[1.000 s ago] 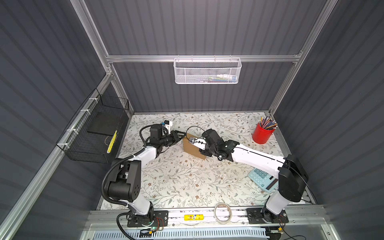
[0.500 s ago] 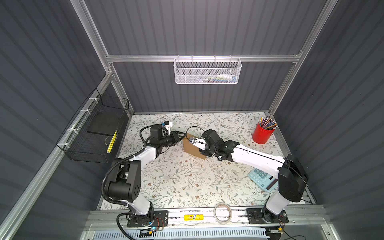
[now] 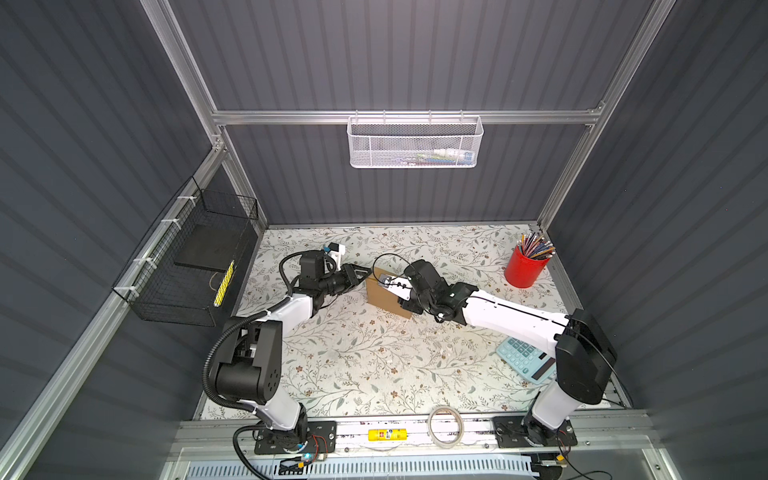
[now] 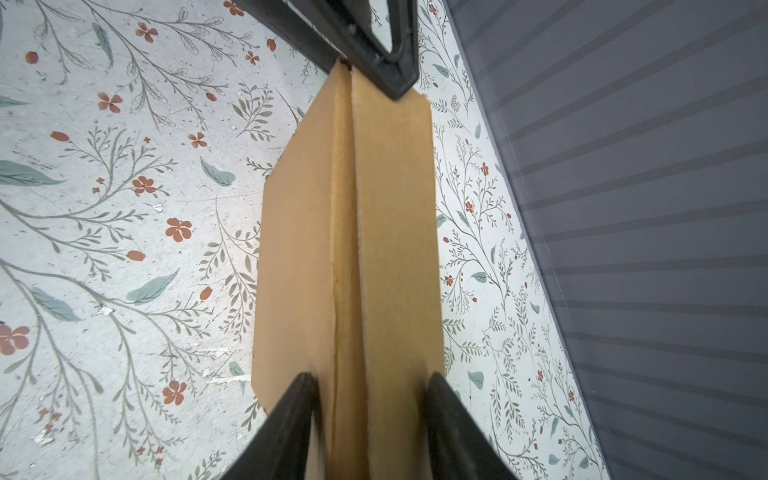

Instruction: Fold the paper box

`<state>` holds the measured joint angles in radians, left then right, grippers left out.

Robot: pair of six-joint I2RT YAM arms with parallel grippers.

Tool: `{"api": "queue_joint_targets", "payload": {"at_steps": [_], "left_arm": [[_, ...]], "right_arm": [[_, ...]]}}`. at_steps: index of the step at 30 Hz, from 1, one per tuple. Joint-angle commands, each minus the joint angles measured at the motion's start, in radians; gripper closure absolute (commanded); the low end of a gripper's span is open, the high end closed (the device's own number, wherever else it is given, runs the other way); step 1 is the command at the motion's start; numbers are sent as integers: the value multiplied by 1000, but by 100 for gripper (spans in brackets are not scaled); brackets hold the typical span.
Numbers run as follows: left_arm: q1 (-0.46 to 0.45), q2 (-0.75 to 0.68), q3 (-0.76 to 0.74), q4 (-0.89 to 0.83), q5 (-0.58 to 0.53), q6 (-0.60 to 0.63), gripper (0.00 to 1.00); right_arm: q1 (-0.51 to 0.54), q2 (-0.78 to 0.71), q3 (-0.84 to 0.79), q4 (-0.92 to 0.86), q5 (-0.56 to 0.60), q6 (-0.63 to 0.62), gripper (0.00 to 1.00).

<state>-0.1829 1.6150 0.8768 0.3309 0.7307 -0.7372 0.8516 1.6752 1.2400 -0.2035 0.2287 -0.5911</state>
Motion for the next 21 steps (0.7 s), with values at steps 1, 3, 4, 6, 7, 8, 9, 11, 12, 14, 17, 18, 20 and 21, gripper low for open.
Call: {"api": "queue_joint_targets", "payload": {"at_steps": [1,3,4,6,7,8,9,11,12,14,17,18,20,21], "left_arm": [[-3,36,-41,-78,7,25,72],[-3,42,-44,-74,9,25,73],[-3,43,-43,-74,10,25,73],[-3,42,-43,-73,11,27,74],[-3,42,-43,-74,10,29,74],[-3,42,-44,-74,10,30,74],[-3,42,-43,-73,9,31,74],[-3,40,-44,-75,10,29,74],[-3,37,-44,-76,9,29,74],[-3,33,-45,-80,3,30,74],[-3,33,-42,-81,3,32,75],[-3,33,-41,-82,2,32,75],[-3,30,-43,-84,-4,33,75],[-3,29,-43,-85,-7,33,75]], "right_arm": [[1,12,-14,-17,-4,16,54],[1,11,-14,-15,-6,16,54],[1,10,-13,-15,-6,15,54],[0,10,-14,-14,-3,16,55],[0,11,-14,-14,-3,16,55],[0,11,-13,-14,-3,14,54],[0,10,-13,-14,-2,14,54],[0,11,-11,-11,1,13,52],[0,9,-9,-10,2,13,49],[0,4,-5,-4,13,13,44],[0,-10,-4,10,21,20,39],[0,-16,-2,13,26,24,38],[0,-28,-2,18,32,36,36],[-2,-36,-3,23,33,42,35]]}}
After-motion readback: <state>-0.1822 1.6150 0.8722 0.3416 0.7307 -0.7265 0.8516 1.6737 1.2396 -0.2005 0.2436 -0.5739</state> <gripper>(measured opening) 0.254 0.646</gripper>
